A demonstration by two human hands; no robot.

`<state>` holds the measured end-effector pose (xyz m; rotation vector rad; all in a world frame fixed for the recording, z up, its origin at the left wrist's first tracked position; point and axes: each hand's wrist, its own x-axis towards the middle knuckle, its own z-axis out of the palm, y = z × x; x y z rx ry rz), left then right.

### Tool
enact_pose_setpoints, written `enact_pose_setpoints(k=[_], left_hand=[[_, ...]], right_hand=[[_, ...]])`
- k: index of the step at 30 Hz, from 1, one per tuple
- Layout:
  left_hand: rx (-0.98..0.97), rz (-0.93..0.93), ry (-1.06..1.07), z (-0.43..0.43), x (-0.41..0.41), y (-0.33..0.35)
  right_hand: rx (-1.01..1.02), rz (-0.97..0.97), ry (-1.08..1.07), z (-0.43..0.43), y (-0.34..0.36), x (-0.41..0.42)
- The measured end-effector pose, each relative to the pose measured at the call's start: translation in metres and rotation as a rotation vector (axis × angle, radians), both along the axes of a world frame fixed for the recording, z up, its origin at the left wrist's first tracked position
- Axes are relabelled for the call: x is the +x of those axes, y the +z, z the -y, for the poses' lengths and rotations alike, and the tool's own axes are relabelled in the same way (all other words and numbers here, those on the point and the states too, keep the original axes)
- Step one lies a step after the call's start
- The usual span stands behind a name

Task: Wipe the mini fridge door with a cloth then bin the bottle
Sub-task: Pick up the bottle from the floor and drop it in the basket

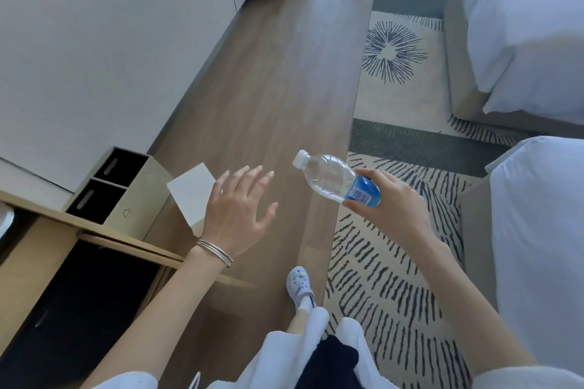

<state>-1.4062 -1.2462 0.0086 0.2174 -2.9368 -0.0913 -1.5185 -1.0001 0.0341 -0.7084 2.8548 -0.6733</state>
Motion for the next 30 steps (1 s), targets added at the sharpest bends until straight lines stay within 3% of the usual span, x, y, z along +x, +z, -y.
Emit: enact_pose_setpoints(k=[21, 30], left_hand=[[0.025, -0.079, 0.041, 0.055, -0.230, 0.009], [0.031, -0.007, 0.113, 0.048, -0.322, 0.006]], right_hand=[[-0.010, -0.022, 0.021, 0.068, 0.024, -0.247], [-0.010, -0.003, 0.083, 0.068, 0.018, -0.357]])
